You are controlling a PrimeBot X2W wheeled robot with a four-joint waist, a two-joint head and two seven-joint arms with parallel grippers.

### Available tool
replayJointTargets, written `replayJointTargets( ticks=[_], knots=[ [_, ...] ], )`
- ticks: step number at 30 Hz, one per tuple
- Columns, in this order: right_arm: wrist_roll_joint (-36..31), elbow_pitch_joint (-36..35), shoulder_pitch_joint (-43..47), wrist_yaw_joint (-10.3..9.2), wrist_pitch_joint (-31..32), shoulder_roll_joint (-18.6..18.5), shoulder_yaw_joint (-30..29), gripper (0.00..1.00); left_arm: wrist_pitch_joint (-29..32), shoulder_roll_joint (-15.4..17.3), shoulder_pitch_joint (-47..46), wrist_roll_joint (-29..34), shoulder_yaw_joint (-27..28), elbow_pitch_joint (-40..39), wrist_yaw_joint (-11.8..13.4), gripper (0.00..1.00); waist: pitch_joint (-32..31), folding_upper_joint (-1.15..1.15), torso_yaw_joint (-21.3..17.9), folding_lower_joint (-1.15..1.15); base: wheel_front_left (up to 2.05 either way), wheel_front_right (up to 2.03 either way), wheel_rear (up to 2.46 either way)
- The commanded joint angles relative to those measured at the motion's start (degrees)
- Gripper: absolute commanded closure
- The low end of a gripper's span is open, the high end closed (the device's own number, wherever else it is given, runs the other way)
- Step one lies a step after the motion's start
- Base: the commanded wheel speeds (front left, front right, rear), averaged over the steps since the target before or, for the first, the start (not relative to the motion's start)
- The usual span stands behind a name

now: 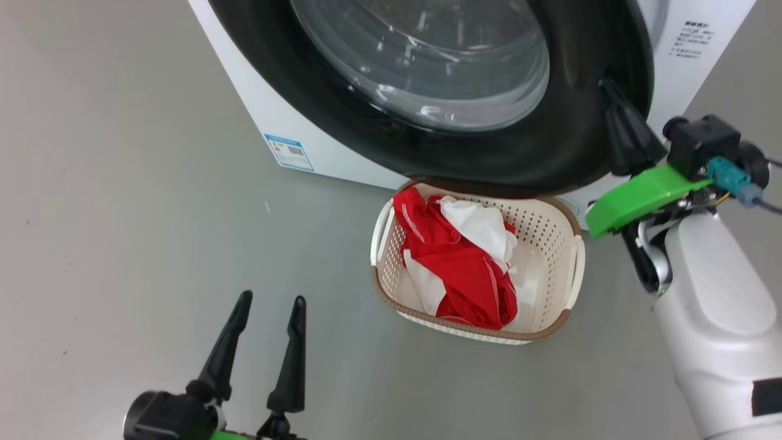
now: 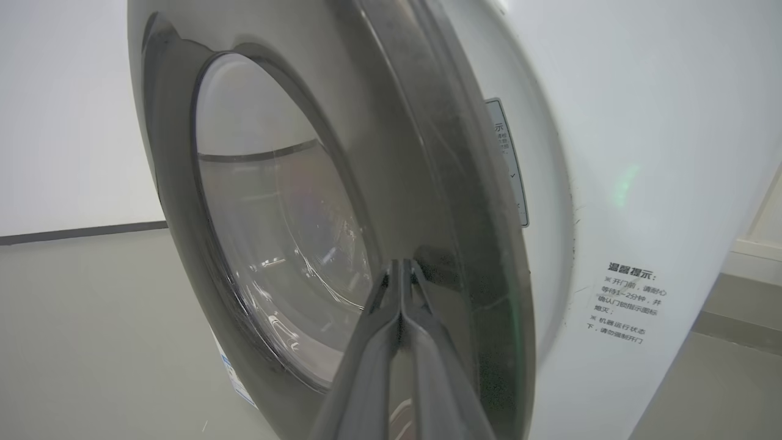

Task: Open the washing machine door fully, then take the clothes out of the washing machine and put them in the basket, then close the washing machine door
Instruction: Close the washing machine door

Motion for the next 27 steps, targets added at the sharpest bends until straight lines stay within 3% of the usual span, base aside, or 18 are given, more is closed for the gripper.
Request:
replayJointTargets(
  ticks=[1, 20, 27],
  knots=[
    [-1.26, -0.62, -3.02, 0.01, -0.32, -0.23, 0.42, 1.0, -0.68, 0.14, -2.23, 0.7, 1.37, -1.35, -0.75, 0.0, 1.26, 0.0, -0.03, 0.0, 0.0, 0.0, 0.0],
    [-3.23, 9.42, -21.06, 0.01, -0.37, -3.88, -0.49, 1.0, -0.69, -1.49, -6.33, 1.36, 0.22, -0.52, -2.38, 0.0, 8.39, 0.0, -0.46, 0.0, 0.0, 0.0, 0.0],
    [-4.21, 9.62, -22.9, 0.01, -0.38, -3.15, -0.71, 1.0, -0.7, -1.8, -7.18, 1.63, 0.25, 0.23, -2.42, 0.0, 9.23, 0.0, -1.37, 0.0, 0.0, 0.0, 0.0]
  ],
)
